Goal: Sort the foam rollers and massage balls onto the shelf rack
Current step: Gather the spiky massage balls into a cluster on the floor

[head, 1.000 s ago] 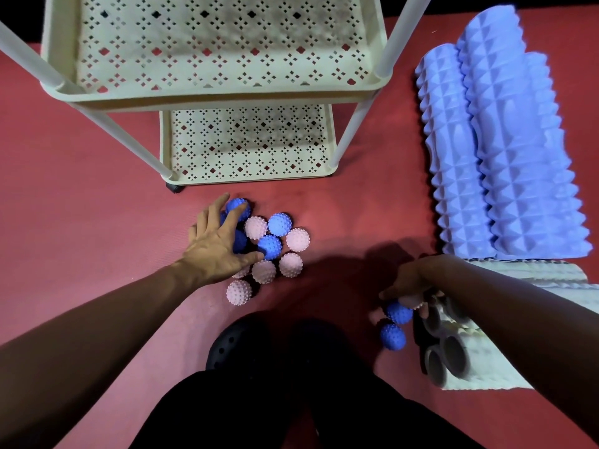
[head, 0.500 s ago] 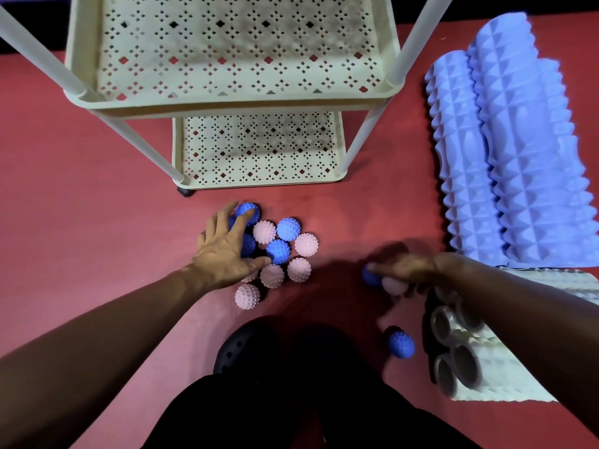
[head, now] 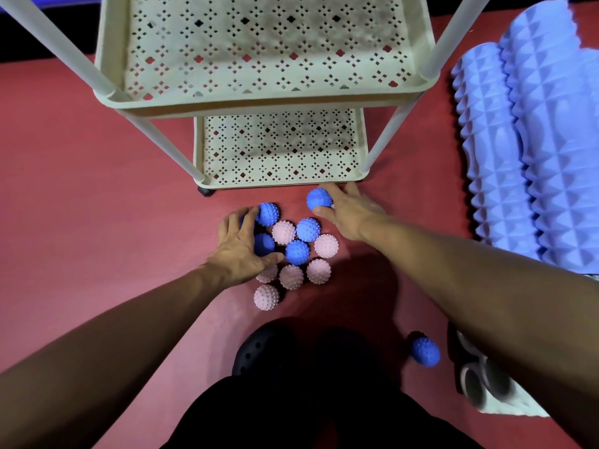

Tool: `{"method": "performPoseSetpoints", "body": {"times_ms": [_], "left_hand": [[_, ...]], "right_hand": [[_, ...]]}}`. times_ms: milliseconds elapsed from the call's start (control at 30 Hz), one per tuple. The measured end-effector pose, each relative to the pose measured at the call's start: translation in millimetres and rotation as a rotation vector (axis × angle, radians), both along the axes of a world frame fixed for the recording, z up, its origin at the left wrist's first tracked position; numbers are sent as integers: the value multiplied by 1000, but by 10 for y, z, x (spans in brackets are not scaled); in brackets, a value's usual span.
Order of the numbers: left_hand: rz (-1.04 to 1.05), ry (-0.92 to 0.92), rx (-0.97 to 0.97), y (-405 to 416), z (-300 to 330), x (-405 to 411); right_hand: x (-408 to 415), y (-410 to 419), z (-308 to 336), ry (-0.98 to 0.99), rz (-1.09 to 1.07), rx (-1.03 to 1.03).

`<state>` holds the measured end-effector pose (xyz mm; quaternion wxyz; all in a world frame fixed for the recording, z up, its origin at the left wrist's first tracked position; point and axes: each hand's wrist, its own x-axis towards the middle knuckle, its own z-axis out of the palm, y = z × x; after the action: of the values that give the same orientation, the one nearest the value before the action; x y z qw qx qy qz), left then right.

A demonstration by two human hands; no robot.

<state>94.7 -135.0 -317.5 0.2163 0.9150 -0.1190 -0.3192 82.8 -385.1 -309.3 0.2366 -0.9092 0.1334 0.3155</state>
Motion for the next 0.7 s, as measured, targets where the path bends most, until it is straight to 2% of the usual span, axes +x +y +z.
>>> {"method": "performPoseSetpoints", "body": {"times_ms": [167, 300, 500, 700], "left_hand": [[-28, -23, -39, 2, -12, -31], [-14, 5, -34, 23, -5, -1], [-13, 30, -35, 37, -6, 6], [-14, 32, -34, 23, -18, 15]], "right_hand": [[40, 279, -35, 37, 31, -113], [75, 341, -27, 115, -13, -34], [53, 405, -40, 63, 31, 73], [27, 296, 31, 73, 105, 61]]}}
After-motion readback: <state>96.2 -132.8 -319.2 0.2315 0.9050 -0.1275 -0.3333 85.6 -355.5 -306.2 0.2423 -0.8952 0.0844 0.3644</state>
